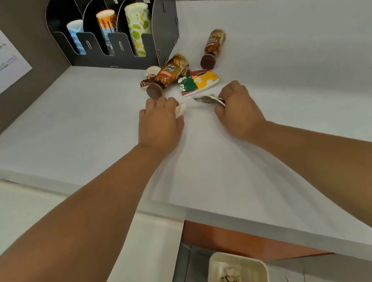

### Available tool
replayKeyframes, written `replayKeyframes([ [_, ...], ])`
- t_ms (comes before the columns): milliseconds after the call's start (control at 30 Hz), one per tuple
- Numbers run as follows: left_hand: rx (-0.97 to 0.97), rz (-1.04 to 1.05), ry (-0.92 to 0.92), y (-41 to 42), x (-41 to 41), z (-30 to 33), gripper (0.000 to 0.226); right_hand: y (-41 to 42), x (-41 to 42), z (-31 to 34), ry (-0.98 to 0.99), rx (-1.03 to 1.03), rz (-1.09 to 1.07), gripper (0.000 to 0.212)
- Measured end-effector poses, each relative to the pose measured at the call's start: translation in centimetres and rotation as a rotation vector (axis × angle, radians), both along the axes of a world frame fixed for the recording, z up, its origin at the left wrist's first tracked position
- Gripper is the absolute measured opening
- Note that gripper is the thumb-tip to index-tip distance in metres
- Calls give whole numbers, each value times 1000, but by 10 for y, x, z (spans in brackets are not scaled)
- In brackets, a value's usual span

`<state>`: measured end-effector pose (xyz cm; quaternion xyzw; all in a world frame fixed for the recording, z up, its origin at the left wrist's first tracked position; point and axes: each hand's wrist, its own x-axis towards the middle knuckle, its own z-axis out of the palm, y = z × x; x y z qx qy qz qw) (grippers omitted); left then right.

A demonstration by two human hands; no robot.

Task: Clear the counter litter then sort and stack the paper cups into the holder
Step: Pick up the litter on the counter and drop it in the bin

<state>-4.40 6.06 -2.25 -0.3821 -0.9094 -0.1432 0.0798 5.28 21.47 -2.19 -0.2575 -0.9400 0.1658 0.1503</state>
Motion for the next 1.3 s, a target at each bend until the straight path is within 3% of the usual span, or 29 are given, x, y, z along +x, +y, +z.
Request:
replayKeyframes([
  [133, 230, 96, -38, -3, 35, 7, 36, -21, 33, 8, 228, -137, 35, 22],
  [267, 489, 162, -62, -11, 92, 17, 34, -52, 97, 15, 383, -285, 167, 40],
  [400, 683, 121, -48, -30, 154, 10, 30, -74, 165, 1, 429, -354, 207, 39],
  [700, 776, 81, -45, -74, 271, -56, 18, -110, 278, -68, 589, -281, 402, 39],
  [867, 679, 64, -102, -99, 302, -151, 24, -114, 323, -179, 350, -346, 373, 39],
  [1033, 276, 193, -267, -114, 322, -281, 26, -114, 353, -310, -74, -478, 187, 41],
  [1167, 29, 84, -580, -115, 315, -363, 30, -117, 354, -390, -291, -657, -60, 42],
  [1300, -133, -2, -630, -107, 309, -428, 35, -117, 342, -456, -435, -642, -91, 35],
])
